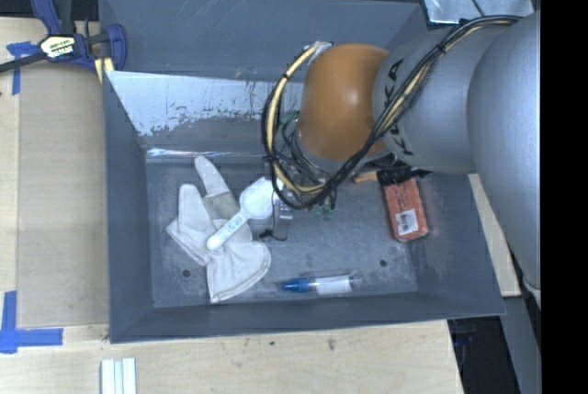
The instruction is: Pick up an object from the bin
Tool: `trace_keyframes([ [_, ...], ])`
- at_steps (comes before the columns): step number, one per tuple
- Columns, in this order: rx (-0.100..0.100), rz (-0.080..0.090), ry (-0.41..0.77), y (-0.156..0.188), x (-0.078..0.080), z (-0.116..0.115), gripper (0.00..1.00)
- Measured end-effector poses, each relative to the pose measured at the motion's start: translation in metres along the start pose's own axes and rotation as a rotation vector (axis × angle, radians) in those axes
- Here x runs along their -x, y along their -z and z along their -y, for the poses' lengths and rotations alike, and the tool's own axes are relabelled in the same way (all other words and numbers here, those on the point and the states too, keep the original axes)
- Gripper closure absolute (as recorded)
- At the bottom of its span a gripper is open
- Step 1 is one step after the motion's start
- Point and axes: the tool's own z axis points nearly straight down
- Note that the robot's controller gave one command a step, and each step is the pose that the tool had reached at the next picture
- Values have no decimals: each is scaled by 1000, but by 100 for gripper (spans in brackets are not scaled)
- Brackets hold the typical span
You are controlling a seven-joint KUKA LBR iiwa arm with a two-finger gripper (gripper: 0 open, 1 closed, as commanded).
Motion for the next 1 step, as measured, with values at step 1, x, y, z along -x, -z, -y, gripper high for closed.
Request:
trace_keyframes([
  [1,0,-2,104,-36,-2,1,100],
])
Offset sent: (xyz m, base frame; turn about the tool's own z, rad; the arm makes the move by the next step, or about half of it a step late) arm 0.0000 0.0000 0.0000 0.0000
